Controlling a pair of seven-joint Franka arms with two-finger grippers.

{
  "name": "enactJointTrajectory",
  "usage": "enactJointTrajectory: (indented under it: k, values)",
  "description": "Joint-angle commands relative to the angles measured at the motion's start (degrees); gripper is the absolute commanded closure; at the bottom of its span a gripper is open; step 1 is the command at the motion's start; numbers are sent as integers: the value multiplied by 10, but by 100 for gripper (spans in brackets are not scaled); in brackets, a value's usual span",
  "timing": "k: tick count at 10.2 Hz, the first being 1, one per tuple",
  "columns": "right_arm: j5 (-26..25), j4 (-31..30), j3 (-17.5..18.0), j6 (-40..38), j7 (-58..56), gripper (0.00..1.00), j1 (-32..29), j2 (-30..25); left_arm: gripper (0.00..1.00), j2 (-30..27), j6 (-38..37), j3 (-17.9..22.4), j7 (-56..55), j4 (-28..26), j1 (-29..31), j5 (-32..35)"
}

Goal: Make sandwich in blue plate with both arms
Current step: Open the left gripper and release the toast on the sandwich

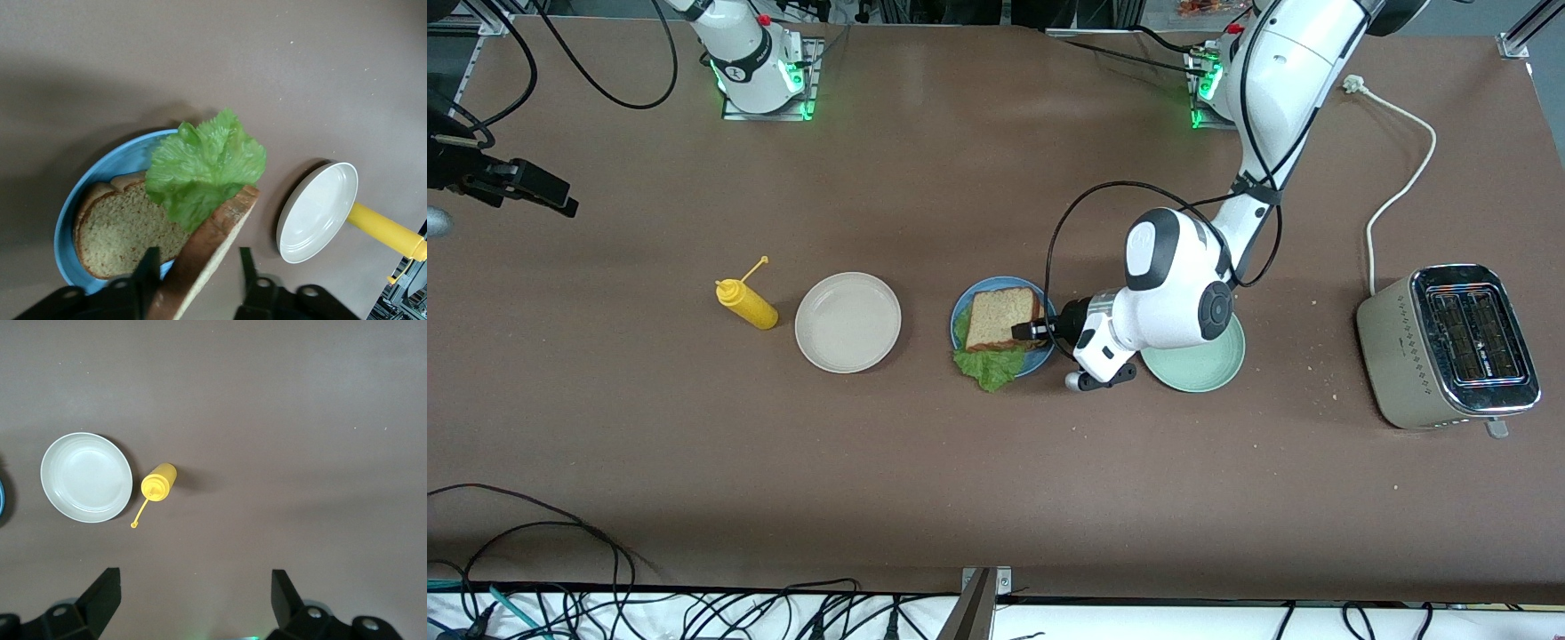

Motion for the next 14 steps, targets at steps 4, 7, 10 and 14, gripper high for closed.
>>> enactJointTrajectory:
  k: [4, 7, 10, 14]
  values:
    - [-3, 12, 10, 7, 8, 0, -7, 4, 0, 6, -1, 1, 9, 10, 18, -19]
    - [-3, 12, 10, 7, 8, 0, -7, 4, 0, -27, -17, 0, -1, 17, 47, -12]
    - [-6, 12, 12, 6, 7, 0, -6, 4, 0, -49, -14, 1, 42, 18, 80, -11]
    - [-3, 12, 12, 7, 10, 0, -6, 4, 0, -185, -16, 15, 99, -66, 182, -11]
